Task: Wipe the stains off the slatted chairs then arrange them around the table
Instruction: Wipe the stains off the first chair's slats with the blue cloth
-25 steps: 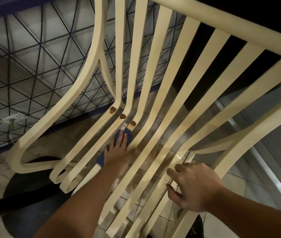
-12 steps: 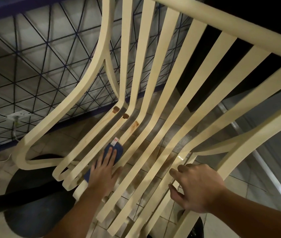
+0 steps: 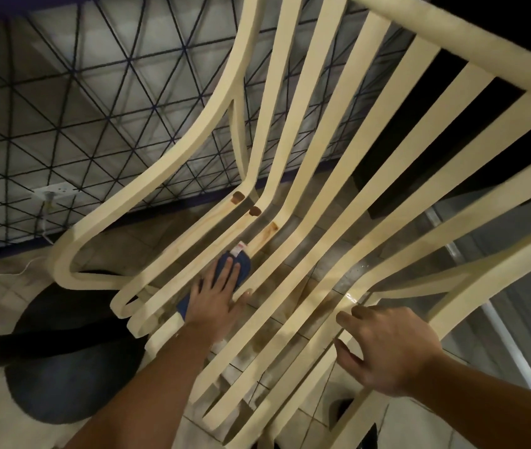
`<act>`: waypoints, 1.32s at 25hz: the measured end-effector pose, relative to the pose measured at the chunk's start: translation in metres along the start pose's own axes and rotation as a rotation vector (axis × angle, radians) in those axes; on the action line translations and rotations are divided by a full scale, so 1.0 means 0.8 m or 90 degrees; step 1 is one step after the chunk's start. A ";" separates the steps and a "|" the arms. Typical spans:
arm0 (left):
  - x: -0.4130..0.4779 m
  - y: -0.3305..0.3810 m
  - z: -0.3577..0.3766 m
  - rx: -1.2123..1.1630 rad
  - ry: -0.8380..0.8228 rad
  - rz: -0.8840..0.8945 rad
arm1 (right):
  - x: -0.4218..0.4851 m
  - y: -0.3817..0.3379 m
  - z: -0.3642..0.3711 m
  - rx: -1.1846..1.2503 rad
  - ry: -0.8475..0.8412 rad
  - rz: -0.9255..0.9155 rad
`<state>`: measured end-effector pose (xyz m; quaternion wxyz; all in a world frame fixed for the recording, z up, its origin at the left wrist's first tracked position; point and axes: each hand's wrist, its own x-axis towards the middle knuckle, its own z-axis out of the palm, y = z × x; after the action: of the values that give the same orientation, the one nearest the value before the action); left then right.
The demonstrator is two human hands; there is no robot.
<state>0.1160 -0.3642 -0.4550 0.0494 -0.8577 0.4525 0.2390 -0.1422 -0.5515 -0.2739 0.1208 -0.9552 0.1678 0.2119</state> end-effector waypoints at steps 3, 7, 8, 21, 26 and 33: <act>-0.039 -0.027 0.012 0.016 0.000 0.015 | 0.002 -0.001 -0.006 -0.002 -0.021 -0.004; -0.073 -0.044 0.017 -0.006 -0.005 -0.015 | 0.001 -0.005 -0.009 -0.001 -0.024 0.002; -0.075 -0.046 0.018 -0.007 -0.005 -0.015 | 0.001 -0.005 -0.008 -0.005 -0.023 0.001; -0.020 -0.024 0.002 0.009 -0.017 0.042 | 0.003 -0.001 0.000 -0.006 -0.004 -0.008; 0.044 0.029 -0.022 0.034 -0.029 0.030 | 0.004 0.001 -0.002 -0.003 0.008 -0.016; 0.098 0.073 -0.033 0.031 -0.034 0.022 | 0.003 0.001 0.001 -0.005 0.011 -0.009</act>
<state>0.1164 -0.4655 -0.4597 0.0782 -0.8416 0.4714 0.2517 -0.1408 -0.5529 -0.2761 0.1171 -0.9586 0.1611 0.2034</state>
